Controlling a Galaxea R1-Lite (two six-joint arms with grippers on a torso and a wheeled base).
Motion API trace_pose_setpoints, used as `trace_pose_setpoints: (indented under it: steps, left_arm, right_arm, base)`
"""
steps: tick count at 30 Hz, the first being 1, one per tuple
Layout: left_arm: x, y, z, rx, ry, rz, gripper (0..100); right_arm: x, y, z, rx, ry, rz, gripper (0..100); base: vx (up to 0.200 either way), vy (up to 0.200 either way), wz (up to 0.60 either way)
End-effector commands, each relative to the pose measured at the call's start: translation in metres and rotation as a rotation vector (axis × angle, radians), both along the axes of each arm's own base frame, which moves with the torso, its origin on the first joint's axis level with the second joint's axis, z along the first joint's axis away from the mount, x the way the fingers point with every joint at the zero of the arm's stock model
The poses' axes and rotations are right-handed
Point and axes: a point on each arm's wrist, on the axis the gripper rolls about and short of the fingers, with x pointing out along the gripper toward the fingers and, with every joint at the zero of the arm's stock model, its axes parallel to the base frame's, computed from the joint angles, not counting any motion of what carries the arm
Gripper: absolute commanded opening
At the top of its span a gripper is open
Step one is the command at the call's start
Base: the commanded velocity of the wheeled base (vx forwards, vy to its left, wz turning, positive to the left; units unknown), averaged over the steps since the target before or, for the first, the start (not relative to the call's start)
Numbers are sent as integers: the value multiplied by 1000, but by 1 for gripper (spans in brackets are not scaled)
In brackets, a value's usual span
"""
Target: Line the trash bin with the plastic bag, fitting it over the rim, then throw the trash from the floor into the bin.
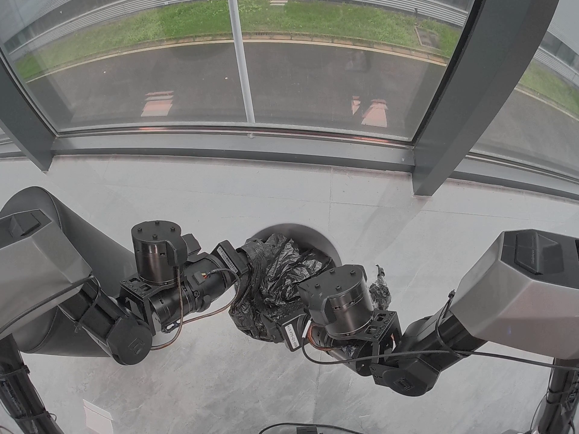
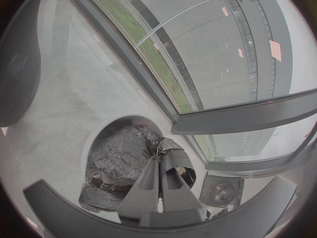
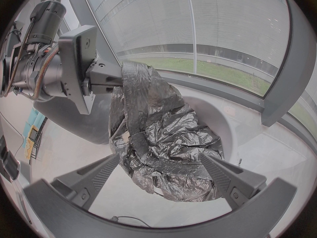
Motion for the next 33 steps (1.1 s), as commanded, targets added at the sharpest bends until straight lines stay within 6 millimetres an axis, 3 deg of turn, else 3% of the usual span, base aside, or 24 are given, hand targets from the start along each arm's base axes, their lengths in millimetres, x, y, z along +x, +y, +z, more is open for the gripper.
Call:
trace_pose_setpoints:
  steps: [1, 10, 16, 24, 33]
  left_arm:
    - [-4, -6, 0, 50, -13, 27, 0]
    - [-11, -6, 10, 55, -39, 25, 0]
    - [-17, -7, 14, 52, -42, 13, 0]
    - [-18, -7, 12, 55, -35, 10, 0]
    - [-19, -7, 12, 55, -35, 8, 0]
  right_arm:
    - [-4, 3, -8, -12, 16, 10, 100]
    - [0, 16, -24, -33, 20, 25, 100]
    - [20, 32, -37, -31, -20, -43, 100]
    - [41, 30, -27, -7, -66, -88, 100]
    - [46, 31, -25, 6, -75, -95, 100]
  base:
    - [0, 0, 0]
    - [0, 0, 0]
    - [0, 0, 0]
    - [0, 0, 0]
    - [0, 0, 0]
